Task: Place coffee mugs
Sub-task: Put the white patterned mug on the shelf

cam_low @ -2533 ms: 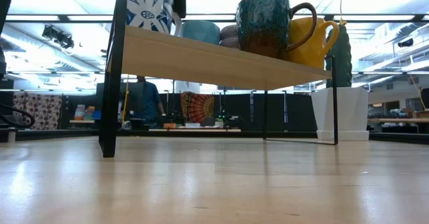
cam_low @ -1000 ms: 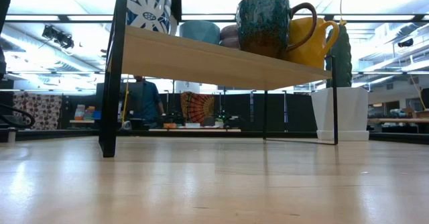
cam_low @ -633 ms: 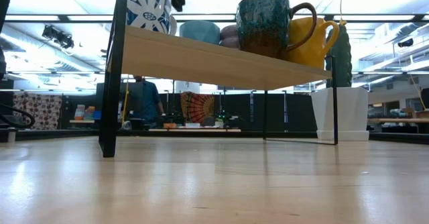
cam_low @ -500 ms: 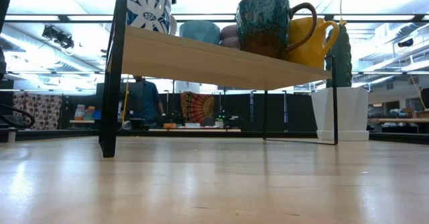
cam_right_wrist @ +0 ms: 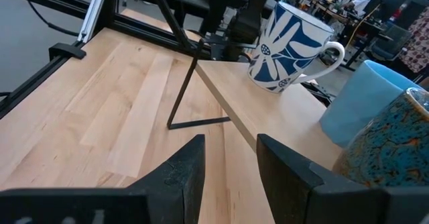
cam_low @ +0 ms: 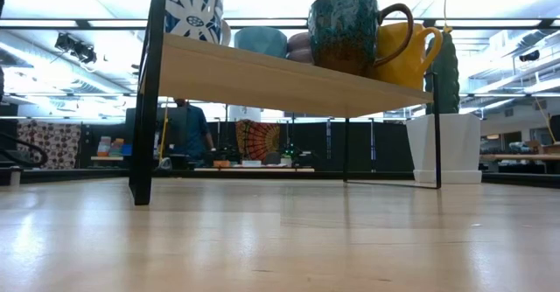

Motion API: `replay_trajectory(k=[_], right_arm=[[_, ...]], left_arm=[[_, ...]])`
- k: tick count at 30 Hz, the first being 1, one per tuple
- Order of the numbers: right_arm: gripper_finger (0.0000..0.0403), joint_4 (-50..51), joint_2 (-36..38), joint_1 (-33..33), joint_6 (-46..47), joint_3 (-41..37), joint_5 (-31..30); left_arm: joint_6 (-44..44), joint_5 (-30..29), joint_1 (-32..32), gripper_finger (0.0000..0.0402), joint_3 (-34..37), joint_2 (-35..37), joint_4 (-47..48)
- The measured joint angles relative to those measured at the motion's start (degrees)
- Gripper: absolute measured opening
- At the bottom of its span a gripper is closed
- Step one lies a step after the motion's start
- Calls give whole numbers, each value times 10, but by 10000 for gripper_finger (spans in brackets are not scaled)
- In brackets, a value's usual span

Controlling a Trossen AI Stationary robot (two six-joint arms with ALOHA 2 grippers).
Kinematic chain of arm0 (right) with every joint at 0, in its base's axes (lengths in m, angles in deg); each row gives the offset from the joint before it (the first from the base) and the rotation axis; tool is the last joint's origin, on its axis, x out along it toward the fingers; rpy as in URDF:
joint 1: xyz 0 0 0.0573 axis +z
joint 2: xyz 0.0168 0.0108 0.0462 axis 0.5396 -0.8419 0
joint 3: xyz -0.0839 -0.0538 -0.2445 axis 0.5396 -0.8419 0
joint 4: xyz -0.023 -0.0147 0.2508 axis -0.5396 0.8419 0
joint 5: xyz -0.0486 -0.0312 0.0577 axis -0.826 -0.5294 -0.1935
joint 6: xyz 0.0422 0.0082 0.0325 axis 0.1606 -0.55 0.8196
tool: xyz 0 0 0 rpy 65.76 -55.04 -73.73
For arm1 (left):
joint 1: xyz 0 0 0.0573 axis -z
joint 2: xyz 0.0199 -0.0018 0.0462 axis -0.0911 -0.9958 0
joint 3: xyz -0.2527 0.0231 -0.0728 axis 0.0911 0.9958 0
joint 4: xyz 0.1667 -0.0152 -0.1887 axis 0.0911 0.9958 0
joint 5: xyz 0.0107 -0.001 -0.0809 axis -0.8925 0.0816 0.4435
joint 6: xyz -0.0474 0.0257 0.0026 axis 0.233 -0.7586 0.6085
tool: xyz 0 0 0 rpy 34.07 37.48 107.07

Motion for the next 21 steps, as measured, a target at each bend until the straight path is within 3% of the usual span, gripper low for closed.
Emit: replay_trajectory(k=[10, 14, 21], right_arm=[[140, -9, 0, -3, 0, 0, 1], [140, -10, 0, -3, 1, 0, 5], [140, -12, 0, -3, 1, 0, 15]], left_arm=[[38, -100, 102, 171, 1, -14, 0], [27, -116, 109, 171, 2, -19, 0], [29, -117, 89, 171, 69, -17, 0]])
